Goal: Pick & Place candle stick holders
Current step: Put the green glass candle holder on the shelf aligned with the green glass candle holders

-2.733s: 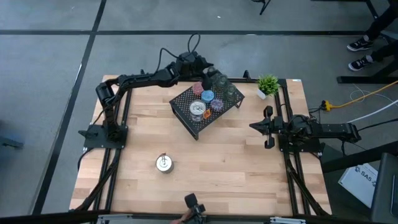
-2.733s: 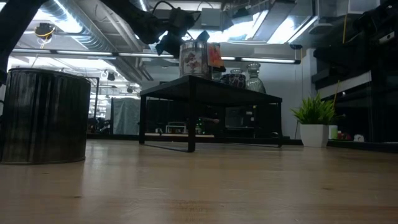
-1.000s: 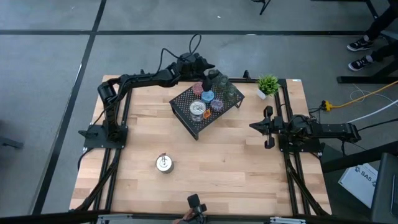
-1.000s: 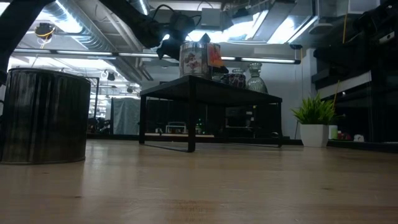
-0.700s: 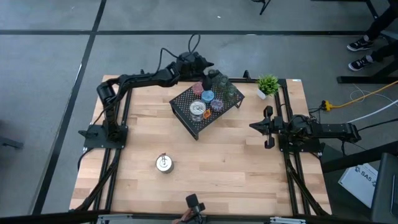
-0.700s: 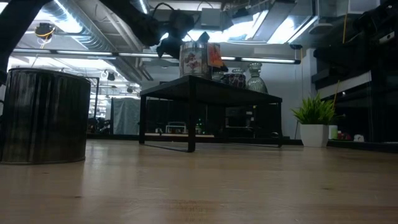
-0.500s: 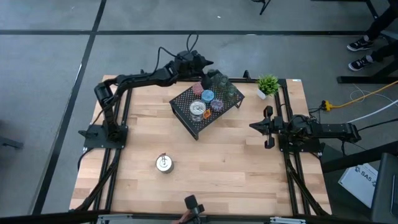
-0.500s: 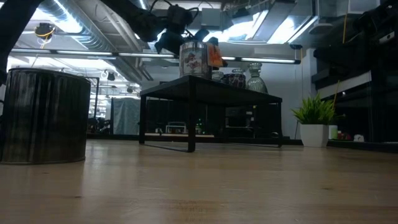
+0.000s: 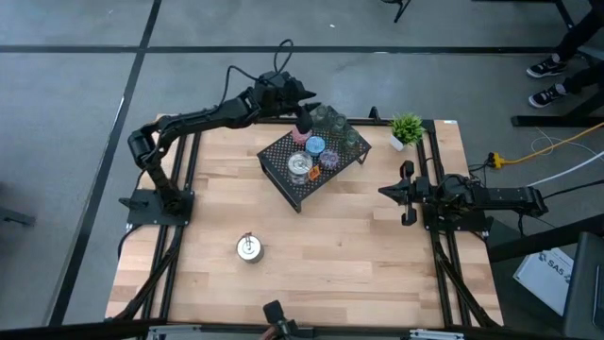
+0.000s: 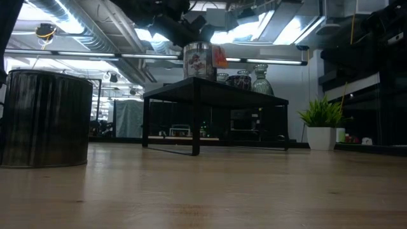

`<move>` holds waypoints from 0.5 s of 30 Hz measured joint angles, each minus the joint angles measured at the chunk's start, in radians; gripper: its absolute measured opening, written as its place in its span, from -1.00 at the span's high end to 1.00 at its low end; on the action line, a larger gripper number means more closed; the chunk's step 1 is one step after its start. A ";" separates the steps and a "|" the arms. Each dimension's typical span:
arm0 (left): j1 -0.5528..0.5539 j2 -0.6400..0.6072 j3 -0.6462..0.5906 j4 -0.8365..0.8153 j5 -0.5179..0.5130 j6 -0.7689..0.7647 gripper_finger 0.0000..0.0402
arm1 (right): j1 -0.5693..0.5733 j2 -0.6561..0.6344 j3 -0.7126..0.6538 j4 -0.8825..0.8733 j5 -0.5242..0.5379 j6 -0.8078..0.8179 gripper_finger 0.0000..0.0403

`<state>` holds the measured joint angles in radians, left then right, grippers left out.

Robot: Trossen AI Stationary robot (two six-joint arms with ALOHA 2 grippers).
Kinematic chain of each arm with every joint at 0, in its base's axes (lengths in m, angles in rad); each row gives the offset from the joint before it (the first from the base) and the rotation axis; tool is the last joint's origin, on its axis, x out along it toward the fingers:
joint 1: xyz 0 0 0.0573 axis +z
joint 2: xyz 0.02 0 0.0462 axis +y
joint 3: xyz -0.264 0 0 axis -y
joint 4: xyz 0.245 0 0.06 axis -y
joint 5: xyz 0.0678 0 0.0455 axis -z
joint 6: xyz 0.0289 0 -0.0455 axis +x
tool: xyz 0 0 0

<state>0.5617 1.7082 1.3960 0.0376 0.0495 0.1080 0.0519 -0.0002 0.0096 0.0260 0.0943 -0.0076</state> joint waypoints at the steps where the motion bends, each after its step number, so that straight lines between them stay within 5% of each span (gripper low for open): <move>1: 0.000 -0.002 0.000 -0.010 -0.009 0.001 0.25 | 0.000 0.000 0.000 0.000 0.000 0.000 1.00; 15: 0.011 -0.005 0.000 -0.162 -0.028 -0.017 0.73 | 0.000 0.000 0.000 0.000 0.000 0.000 1.00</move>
<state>0.5728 1.7031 1.3956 -0.1241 0.0219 0.0914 0.0519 -0.0002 0.0093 0.0261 0.0942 -0.0078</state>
